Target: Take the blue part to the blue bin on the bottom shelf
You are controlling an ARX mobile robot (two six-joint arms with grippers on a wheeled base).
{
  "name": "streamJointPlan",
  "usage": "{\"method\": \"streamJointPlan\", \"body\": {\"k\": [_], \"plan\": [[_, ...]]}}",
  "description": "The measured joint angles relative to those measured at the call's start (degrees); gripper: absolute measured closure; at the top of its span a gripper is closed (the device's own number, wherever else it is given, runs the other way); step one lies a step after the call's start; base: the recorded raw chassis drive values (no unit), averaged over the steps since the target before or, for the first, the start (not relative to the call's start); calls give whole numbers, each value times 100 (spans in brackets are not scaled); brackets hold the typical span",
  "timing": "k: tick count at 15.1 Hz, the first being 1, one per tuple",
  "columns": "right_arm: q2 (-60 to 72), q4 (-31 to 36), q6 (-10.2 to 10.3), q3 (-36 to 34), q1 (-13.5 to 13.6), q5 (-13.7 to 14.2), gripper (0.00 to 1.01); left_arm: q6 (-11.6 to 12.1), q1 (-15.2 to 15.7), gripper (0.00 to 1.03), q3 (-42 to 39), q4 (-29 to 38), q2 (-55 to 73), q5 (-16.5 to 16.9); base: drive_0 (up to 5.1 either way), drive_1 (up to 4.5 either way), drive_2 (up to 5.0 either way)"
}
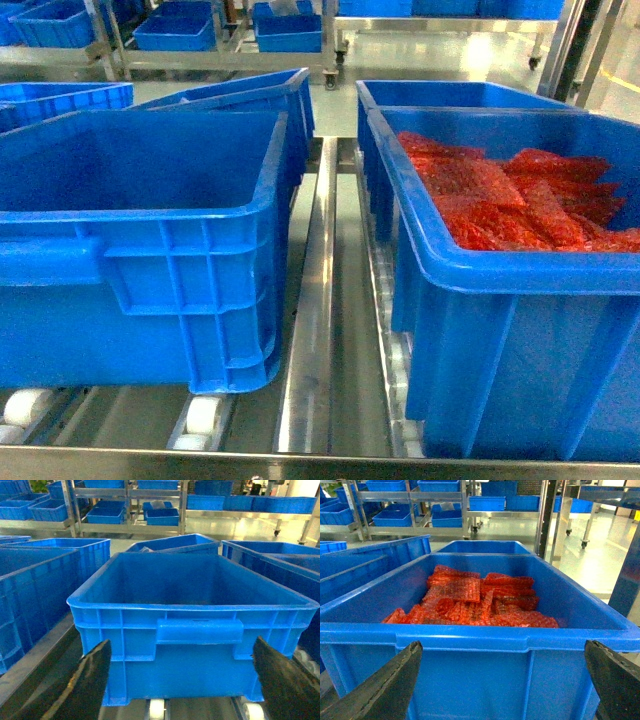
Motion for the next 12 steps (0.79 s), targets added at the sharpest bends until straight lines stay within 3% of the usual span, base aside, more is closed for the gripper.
{"method": "streamJointPlan", "body": {"k": [1,12], "plan": [[0,-2,0,0,0,0,3,0,0,6,0,2,0,0,0,0,0],[0,-2,0,0,0,0,3,4,0,5,0,0,0,0,0,0,0]]}}
